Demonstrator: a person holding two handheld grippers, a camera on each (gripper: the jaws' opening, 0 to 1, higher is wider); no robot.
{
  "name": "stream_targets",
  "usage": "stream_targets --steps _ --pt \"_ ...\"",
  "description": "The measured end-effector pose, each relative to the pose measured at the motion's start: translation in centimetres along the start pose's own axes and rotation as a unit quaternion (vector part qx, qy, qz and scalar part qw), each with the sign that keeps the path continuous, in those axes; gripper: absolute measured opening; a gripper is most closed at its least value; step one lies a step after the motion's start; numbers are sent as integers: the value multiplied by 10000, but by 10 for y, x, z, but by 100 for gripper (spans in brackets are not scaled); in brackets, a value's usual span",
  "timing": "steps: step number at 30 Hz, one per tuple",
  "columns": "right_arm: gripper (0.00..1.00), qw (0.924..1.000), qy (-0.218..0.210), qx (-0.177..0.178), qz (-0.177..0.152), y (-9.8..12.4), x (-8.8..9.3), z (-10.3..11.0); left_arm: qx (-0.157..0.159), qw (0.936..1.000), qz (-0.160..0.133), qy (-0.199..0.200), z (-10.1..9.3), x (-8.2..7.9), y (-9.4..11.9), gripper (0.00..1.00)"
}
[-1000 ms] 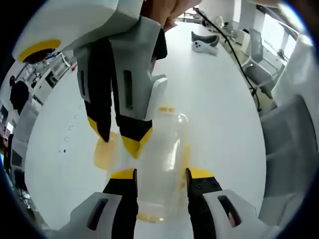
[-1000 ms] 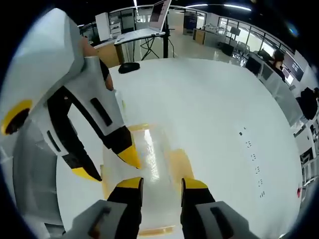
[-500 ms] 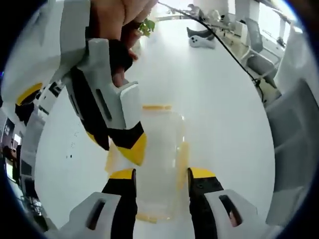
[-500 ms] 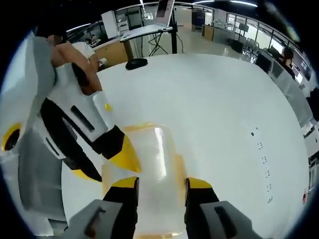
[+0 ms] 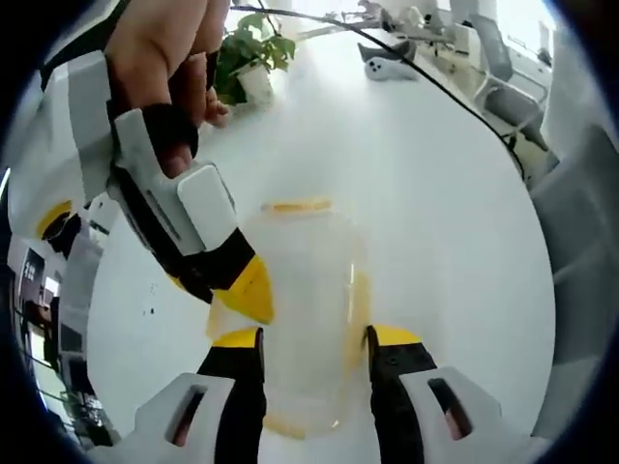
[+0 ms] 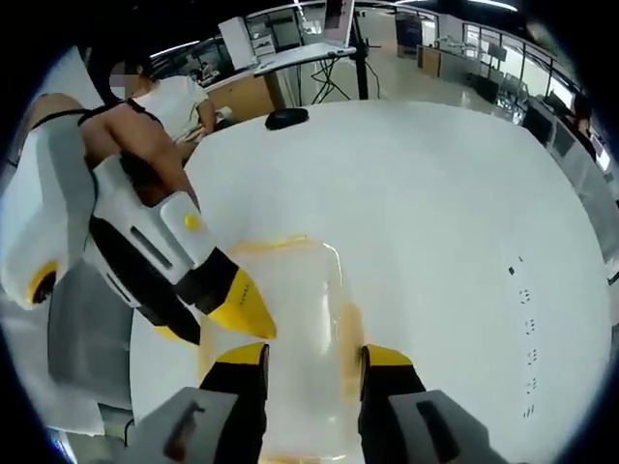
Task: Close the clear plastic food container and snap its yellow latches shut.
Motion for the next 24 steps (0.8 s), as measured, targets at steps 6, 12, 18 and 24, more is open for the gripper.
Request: stream_targets --steps 6,12,18,24 --pt "25 9996 -182 -124 173 1 -3 -6 -90 9999 -37 114 0 2 -1 36" --pt "23 9984 -297 -205 434 -1 -9 -7 -214 9996 38 162 -2 2 -1 34" --pt "23 9966 -450 -380 576 -3 -5 -12 -188 9997 13 178 -1 3 -3 34" --pt "25 9979 -324 -259 500 -3 -6 -7 -244 9996 -44 156 -2 3 -2 35"
Point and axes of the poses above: the point that each gripper's makers call its tool centre point, and the gripper's own axes: y roughly backward along the fingers, z roughly to its left, x roughly out of its underside, the point moved 8 cm from there along y, roughly backward along the fingers, and after that the axes turned 13 degrees about -x, right-handed, at the moved point
